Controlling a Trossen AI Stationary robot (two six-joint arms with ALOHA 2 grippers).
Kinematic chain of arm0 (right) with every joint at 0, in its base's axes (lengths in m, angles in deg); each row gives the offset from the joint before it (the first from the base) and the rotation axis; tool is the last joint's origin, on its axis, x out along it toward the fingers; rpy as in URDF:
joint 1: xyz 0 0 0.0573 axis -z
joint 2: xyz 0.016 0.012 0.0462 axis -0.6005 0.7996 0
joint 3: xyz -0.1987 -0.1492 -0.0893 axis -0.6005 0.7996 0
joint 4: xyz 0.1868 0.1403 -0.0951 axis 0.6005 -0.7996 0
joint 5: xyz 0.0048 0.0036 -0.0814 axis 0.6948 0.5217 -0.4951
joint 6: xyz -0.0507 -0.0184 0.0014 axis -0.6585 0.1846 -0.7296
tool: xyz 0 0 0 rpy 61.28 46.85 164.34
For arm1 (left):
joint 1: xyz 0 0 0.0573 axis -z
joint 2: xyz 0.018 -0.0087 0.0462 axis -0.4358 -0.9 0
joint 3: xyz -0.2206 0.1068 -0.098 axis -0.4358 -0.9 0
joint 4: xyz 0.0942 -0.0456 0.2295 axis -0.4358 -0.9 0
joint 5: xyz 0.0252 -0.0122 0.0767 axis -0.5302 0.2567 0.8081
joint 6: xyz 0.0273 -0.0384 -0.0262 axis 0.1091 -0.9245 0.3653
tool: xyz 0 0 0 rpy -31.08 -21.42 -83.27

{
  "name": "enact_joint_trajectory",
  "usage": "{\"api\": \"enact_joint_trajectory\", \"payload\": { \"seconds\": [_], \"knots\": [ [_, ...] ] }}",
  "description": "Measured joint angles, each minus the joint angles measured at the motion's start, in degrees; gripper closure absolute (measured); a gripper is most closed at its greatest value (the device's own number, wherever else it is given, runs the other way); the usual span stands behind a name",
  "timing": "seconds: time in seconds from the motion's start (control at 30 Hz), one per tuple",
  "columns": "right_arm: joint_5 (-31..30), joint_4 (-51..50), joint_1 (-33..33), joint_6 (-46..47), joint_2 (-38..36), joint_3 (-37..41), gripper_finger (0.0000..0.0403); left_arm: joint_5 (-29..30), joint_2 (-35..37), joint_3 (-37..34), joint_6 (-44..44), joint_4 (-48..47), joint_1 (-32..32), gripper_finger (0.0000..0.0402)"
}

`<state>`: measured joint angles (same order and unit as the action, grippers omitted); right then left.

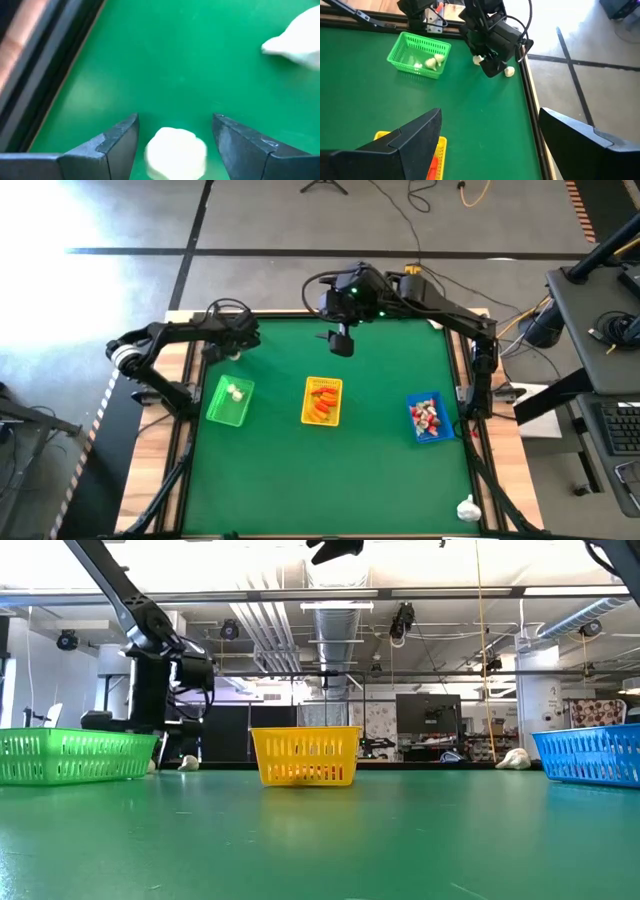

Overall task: Sort produce into baskets
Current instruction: Put the white garlic into the green bin

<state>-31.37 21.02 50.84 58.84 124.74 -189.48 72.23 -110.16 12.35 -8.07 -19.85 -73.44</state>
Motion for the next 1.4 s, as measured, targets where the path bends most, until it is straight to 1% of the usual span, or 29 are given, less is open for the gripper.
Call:
{"api": "enact_joint_trajectory", "payload": {
  "seconds": [0.13, 0.33, 0.43, 0.57, 0.67, 0.77, 0.83, 0.9, 1.0, 1.07, 1.13, 1.27, 1.33, 1.4],
  "knots": [
    [0.0, 0.0, 0.0, 2.0, 0.1, 0.0, 0.0078, -1.2, -0.9, -0.6, -1.3, 0.5, 0.0, 0.0170],
    [0.0, -0.1, 0.0, 5.0, 0.1, 0.0, 0.0078, -0.8, -0.7, -1.0, -1.7, 0.7, 1.9, 0.0177],
    [0.1, -0.1, 0.0, 5.6, 0.1, 0.0, 0.0078, -0.8, -0.7, -1.4, -1.7, 2.1, 2.6, 0.0207],
    [0.1, -0.1, 0.0, 6.3, 0.1, 0.0, 0.0078, -1.7, -0.6, -1.6, -1.5, 2.8, 2.7, 0.0268],
    [0.2, -0.6, -0.1, 6.8, 0.0, 0.0, 0.0078, -3.4, 0.4, -1.6, 2.4, 1.7, 3.0, 0.0305],
    [0.2, -2.8, -0.4, 6.8, -0.5, 0.0, 0.0078, -6.8, 5.2, -2.0, 5.2, -3.2, 4.7, 0.0313],
    [0.2, -4.4, -0.9, 6.9, -0.8, 0.0, 0.0078, -6.5, 10.7, -1.9, 6.5, -3.7, 6.5, 0.0308],
    [0.2, -6.1, -1.4, 7.4, -1.0, 0.0, 0.0078, -5.4, 17.0, -1.5, 7.9, -4.8, 9.3, 0.0305],
    [0.1, -6.8, -2.5, 7.4, -1.0, 0.0, 0.0078, -5.4, 25.7, -0.3, 8.6, -5.4, 15.7, 0.0307],
    [0.1, -6.7, -3.3, 7.4, -1.0, 0.0, 0.0078, -5.5, 30.2, 0.7, 8.3, -7.1, 21.4, 0.0309],
    [0.2, -5.7, -4.0, 7.4, -1.0, 0.0, 0.0078, -3.9, 33.1, 0.9, 7.4, -8.7, 28.1, 0.0310],
    [0.2, -4.1, -5.1, 8.2, -0.9, 0.0, 0.0078, 3.7, 34.5, 0.6, -0.8, -13.6, 42.0, 0.0311],
    [0.2, -3.1, -5.7, 9.5, -0.9, 0.0, 0.0078, 6.3, 33.1, 0.3, -4.1, -16.4, 46.5, 0.0311],
    [0.2, -1.8, -6.2, 11.0, -0.9, 0.0, 0.0078, 6.5, 30.8, -0.1, -6.8, -18.7, 48.8, 0.0311]
  ]
}}
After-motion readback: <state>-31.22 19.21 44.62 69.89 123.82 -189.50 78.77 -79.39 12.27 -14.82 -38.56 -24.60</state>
